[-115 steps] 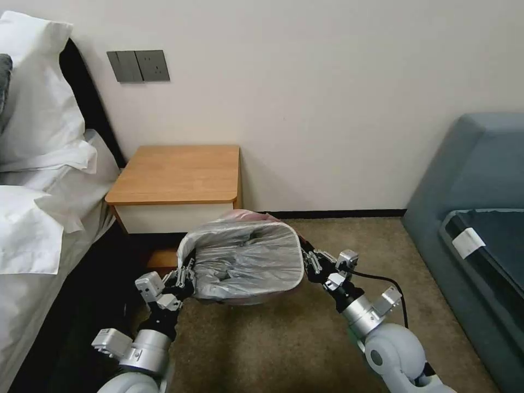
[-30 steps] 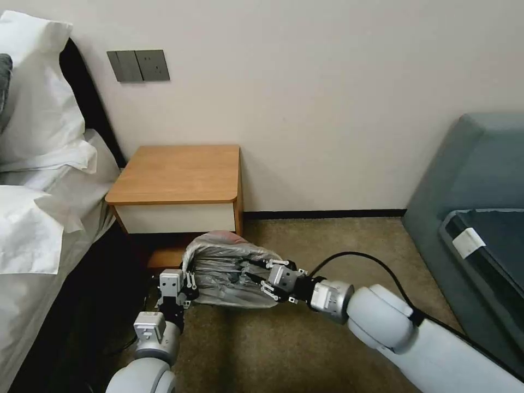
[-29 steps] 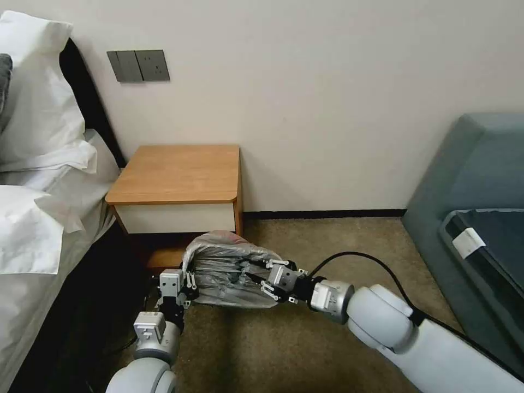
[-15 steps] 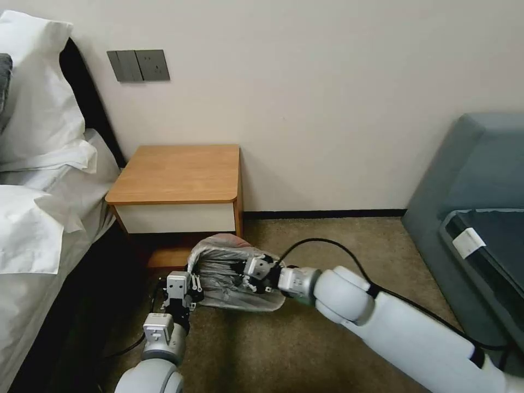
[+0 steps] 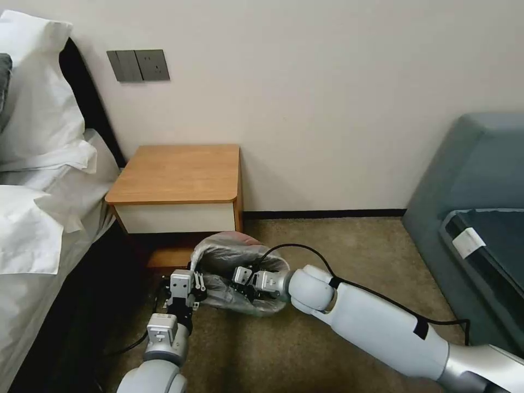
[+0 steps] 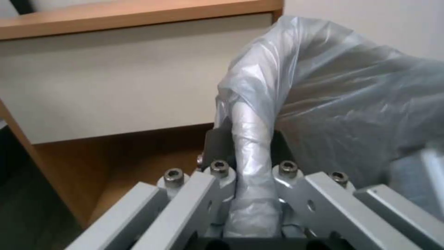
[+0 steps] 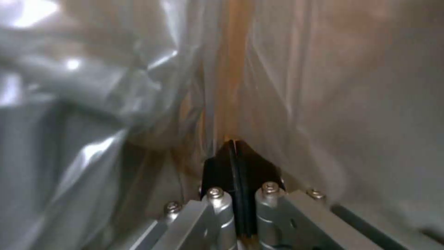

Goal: Pick up the garbage bag from the table and place it over the trash can.

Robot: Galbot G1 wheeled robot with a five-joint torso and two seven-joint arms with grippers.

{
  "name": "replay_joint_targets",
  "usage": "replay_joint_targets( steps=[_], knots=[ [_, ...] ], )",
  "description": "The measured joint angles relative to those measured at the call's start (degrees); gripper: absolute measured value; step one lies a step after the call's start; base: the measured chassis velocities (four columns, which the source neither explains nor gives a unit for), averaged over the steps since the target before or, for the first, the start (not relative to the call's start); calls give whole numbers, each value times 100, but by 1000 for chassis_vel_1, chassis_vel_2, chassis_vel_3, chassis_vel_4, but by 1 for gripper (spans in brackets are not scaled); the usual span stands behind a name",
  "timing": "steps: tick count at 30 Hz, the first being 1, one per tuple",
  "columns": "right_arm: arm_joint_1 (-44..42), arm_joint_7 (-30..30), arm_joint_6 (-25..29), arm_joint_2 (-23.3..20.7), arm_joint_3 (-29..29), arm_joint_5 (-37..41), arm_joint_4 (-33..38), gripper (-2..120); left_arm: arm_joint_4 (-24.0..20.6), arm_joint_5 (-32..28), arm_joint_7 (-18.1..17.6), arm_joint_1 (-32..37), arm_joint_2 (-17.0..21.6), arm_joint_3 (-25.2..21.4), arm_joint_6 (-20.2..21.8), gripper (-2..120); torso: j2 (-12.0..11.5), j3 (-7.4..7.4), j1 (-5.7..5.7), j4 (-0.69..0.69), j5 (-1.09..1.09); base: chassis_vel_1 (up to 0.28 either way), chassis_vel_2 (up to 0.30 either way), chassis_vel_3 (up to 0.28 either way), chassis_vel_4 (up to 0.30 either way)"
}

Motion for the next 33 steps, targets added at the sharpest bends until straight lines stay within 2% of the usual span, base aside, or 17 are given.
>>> replay_joint_targets(
  steps=[7,13,16,18,20,21,23,24,25,26,27,28,29,30,32,33],
  knots=[
    [-51,-48,85,48,-4,-124,-76,0,-54,51,3,92,-64,126,17,2,0,0,0,0,1,0,0,0,0],
    [-334,-51,172,-174,381,-139,451,0,-35,-222,-80,37,-35,3,83,2,0,0,0,1,1,0,0,0,0],
    [-772,-53,288,-530,952,-103,1091,0,-72,-741,-240,-52,-28,-79,260,2,0,-1,0,1,1,0,0,0,0],
    [-960,-54,322,-648,1166,-95,1298,0,-78,-878,-282,-79,-28,-104,314,2,0,-1,0,0,1,0,0,0,0],
    [-1523,-45,412,-876,1715,-23,1782,0,-88,-1245,-431,-153,-22,-155,538,2,0,-1,0,0,2,0,0,0,0],
    [-1523,-45,412,-876,1715,-23,1782,0,-88,-1245,-431,-153,-22,-155,538,2,0,-1,0,0,2,0,0,0,0],
    [-2046,80,516,-1071,2232,161,2157,0,-91,-1595,-596,-208,-13,-184,768,2,1,-1,0,-2,1,0,0,0,0],
    [-2046,80,516,-1071,2232,161,2157,0,-91,-1595,-596,-208,-13,-184,768,2,1,-1,0,-2,1,0,0,0,0],
    [-2393,245,613,-1154,2606,302,2406,0,-96,-1844,-704,-245,-6,-190,966,2,1,-1,0,-3,0,0,0,0,0],
    [-2641,477,730,-1158,2906,459,2585,0,-98,-1992,-773,-247,-10,-200,1138,2,1,-1,0,-4,1,0,0,0,0],
    [-2641,477,730,-1158,2906,459,2585,0,-98,-1992,-773,-247,-10,-200,1138,2,1,-1,0,-4,1,0,0,0,0],
    [-2804,837,851,-1070,3121,756,2728,-1,-120,-2049,-808,-159,-45,-220,1300,2,1,-1,0,-5,0,0,0,0,0],
    [-2873,1136,910,-915,3233,1023,2799,5,-145,-2071,-819,-38,-81,-229,1425,2,1,-1,0,-1,1,0,0,0,0],
    [-2873,1136,910,-915,3233,1023,2799,5,-145,-2071,-819,-38,-81,-229,1425,2,1,-1,0,-1,1,0,0,0,0],
    [-3092,1654,1102,-500,3559,1544,2837,15,-164,-2141,-816,82,-111,-236,1722,2,1,-1,0,6,2,0,0,0,0],
    [-3314,1836,1236,-289,3822,1723,2853,20,-148,-2207,-793,49,-105,-235,1831,2,1,-1,0,5,0,0,0,0,0]
  ],
)
